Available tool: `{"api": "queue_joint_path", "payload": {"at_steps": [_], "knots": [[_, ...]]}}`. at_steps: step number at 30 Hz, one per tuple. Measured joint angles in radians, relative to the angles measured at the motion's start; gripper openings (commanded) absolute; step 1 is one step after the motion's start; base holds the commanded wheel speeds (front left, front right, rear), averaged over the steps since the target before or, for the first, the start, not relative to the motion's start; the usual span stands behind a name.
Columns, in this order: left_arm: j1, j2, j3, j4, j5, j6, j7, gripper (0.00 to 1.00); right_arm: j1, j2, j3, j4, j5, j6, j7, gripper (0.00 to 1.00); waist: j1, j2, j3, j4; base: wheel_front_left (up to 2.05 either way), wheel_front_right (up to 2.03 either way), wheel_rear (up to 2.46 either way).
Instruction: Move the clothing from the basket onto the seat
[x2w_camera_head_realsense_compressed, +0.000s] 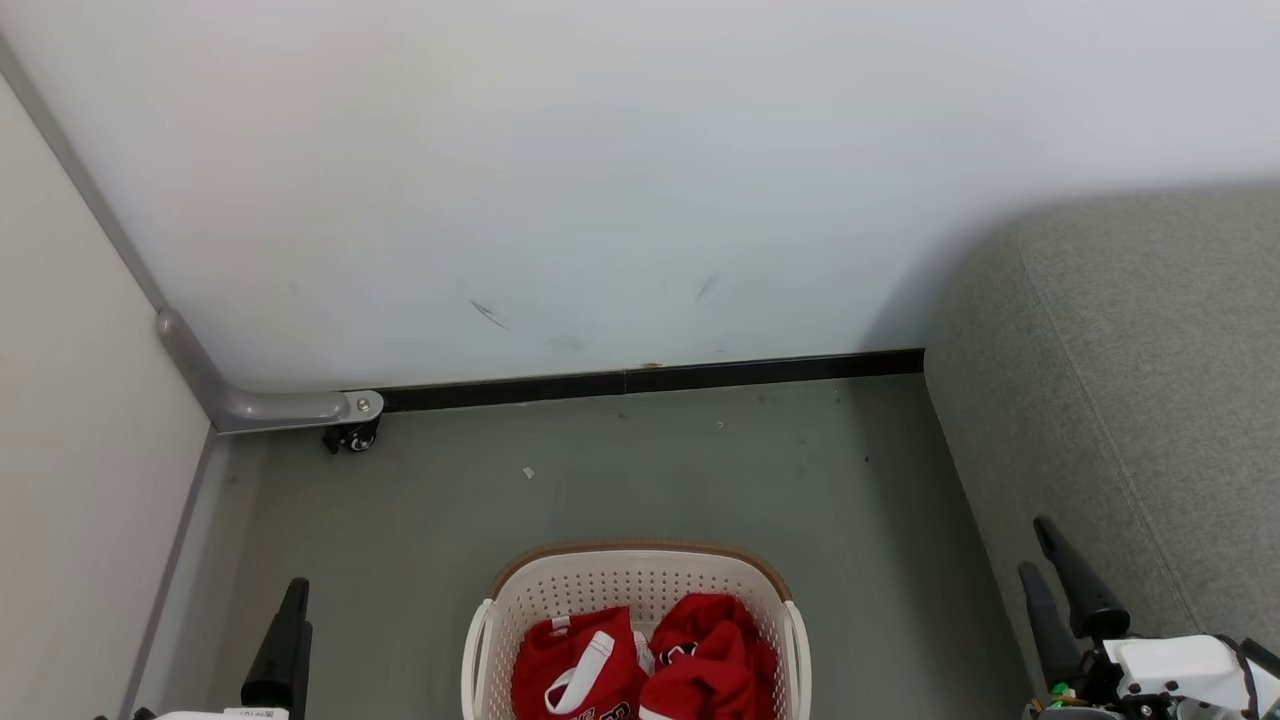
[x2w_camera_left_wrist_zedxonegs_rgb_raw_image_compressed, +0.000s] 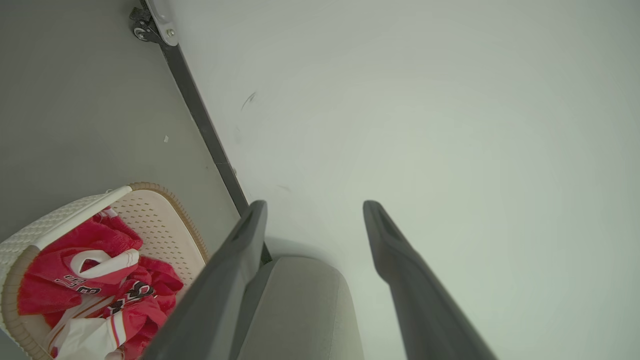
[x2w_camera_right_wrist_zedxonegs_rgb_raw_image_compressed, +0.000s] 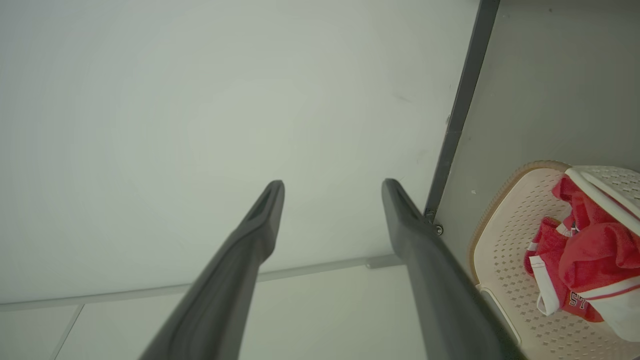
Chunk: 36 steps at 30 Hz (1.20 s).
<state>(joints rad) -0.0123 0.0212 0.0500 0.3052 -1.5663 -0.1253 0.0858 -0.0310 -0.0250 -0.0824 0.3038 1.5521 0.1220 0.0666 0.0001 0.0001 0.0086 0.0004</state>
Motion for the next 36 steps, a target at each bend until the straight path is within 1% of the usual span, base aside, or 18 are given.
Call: {"api": "queue_joint_path", "payload": {"at_steps": [5,9,16,21,24,25,30,36], "knots": [[-0.005,0.016,-0.018,-0.012,0.039,0.0,-0.024,1.0,-0.001,-0.016,0.03,0.0,-0.061,0.0,-0.023,1.0,0.0006,0.0,0.002,0.0,0.0,0.0,0.0],[-0.017,0.023,-0.034,-0.018,0.072,0.0,-0.051,1.0,-0.021,-0.021,0.053,0.002,-0.113,0.0,-0.036,1.0,0.0027,0.0,0.003,0.0,0.0,0.0,0.0],[-0.025,0.053,-0.067,-0.034,0.144,0.0,-0.083,1.0,-0.04,-0.038,0.083,0.019,-0.219,0.0,-0.063,1.0,0.0087,0.0,0.002,0.0,0.0,0.0,0.0],[-0.045,0.083,-0.094,-0.043,0.22,0.0,-0.098,1.0,-0.062,-0.04,0.091,0.021,-0.308,0.0,-0.078,1.0,0.0133,0.0,0.0,-0.002,0.0,0.0,0.0],[-0.047,0.097,-0.104,-0.042,0.272,0.0,-0.11,1.0,-0.083,-0.039,0.095,0.017,-0.361,0.0,-0.086,1.0,0.0154,0.0,-0.002,-0.003,0.0,0.0,0.0],[-0.047,0.097,-0.104,-0.042,0.272,0.0,-0.11,1.0,-0.083,-0.039,0.095,0.017,-0.361,0.0,-0.086,1.0,0.0154,0.0,-0.002,-0.003,0.0,0.0,0.0],[-0.054,0.112,-0.109,-0.046,0.375,0.0,-0.128,1.0,-0.086,-0.039,0.107,0.018,-0.456,0.0,-0.109,1.0,0.0172,0.0,-0.005,-0.005,0.0,0.0,0.0],[-0.064,0.114,-0.119,-0.068,0.476,0.0,-0.15,1.0,-0.101,-0.038,0.119,0.008,-0.565,0.001,-0.13,1.0,0.0168,0.0,-0.006,-0.006,0.0,0.0,0.0]]}}
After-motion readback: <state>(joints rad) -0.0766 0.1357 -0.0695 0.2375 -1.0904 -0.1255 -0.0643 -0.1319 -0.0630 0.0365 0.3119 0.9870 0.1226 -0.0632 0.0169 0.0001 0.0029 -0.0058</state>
